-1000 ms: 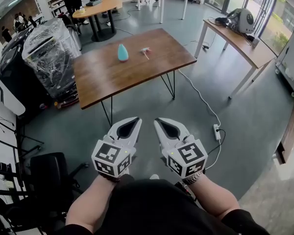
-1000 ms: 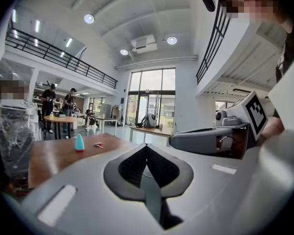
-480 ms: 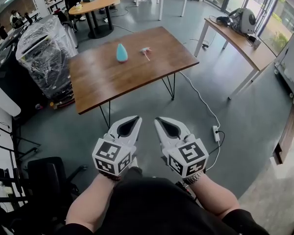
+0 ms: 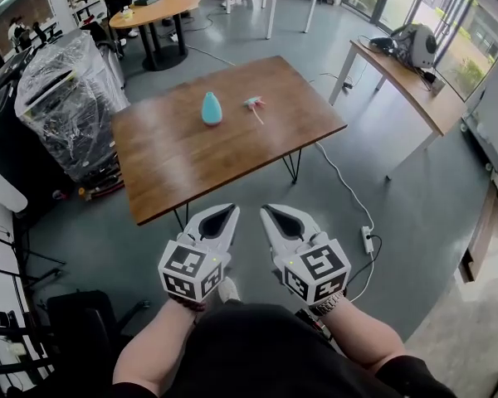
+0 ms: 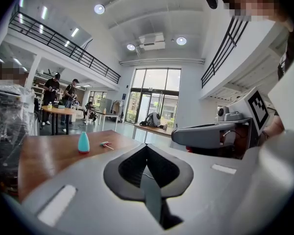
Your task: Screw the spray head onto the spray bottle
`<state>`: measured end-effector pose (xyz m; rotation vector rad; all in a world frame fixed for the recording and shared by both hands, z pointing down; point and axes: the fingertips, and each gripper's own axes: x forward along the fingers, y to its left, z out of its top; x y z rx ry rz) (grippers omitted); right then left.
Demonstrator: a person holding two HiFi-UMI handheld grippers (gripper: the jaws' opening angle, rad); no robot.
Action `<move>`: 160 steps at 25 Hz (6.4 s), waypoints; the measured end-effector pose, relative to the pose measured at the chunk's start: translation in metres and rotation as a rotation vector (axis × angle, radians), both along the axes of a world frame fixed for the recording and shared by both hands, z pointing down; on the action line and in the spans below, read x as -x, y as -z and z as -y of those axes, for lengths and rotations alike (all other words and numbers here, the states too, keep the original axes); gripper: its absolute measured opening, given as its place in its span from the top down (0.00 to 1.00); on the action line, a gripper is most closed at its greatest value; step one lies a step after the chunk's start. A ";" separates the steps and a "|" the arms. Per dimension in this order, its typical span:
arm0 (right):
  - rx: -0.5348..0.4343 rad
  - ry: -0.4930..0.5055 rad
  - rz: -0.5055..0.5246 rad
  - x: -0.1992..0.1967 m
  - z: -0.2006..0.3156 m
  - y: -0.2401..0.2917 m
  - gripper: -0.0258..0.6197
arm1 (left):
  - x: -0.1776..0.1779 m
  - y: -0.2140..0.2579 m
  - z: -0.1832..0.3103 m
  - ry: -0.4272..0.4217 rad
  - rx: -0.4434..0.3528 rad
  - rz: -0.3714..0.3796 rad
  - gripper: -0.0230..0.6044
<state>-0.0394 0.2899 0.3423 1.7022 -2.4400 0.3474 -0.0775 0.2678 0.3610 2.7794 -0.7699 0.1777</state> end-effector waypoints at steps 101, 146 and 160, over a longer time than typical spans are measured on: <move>0.360 0.074 -0.107 -0.240 0.410 -0.131 0.97 | -0.212 -0.249 0.429 0.267 0.890 0.087 0.67; 0.616 0.285 -0.501 -0.224 0.491 -0.304 0.90 | -0.179 -0.190 0.427 0.228 0.704 0.135 0.66; 0.513 0.285 -0.507 -0.222 0.480 -0.280 0.91 | -0.173 -0.169 0.431 0.230 0.644 0.106 0.66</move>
